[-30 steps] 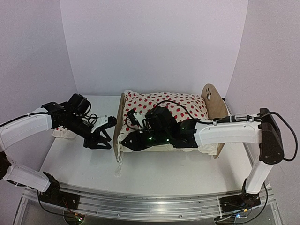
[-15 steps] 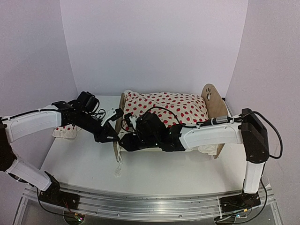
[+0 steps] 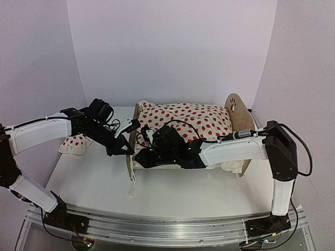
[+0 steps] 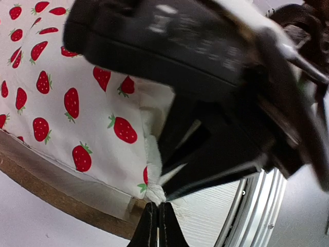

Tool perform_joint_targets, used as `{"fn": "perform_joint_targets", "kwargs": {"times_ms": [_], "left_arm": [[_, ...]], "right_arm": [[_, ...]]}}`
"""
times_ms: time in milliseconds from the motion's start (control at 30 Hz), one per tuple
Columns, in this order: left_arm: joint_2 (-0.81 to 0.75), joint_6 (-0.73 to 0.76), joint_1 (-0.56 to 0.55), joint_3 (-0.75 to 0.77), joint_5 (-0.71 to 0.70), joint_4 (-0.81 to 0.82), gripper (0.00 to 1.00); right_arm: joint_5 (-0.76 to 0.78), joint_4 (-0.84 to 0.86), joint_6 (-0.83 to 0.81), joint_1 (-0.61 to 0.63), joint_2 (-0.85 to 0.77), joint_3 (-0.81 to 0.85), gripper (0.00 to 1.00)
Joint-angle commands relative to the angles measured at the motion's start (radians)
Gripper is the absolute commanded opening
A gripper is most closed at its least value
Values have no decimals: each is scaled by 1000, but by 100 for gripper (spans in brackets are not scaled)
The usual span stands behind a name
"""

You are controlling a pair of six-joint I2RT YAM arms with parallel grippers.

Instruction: Set up the pet bed

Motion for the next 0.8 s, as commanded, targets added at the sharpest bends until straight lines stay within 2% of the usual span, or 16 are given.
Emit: {"fn": "perform_joint_targets", "kwargs": {"times_ms": [0,267,333,400,500,633,767], "left_arm": [[-65,9,-4,50,116,-39,0],[-43,-22,-4,95,249,-24,0],[-35,-39,-4,107,253,-10,0],[-22,-48,-2,117,266,0,0],[-5,-51,-3,125,291,3,0],[6,-69,-1,130,307,22,0],[15,-106,-2,144,306,43,0]], "right_arm": [[67,1,1,-37,-43,-14,19],[106,-77,-87,-69,-151,-62,26],[27,-79,-160,-71,-195,-89,29],[-158,-70,-232,-72,-239,-109,31],[-290,-9,-253,-71,-272,-153,32],[-296,113,-210,-72,-238,-174,34],[-302,187,-157,-70,-180,-156,29]]}}
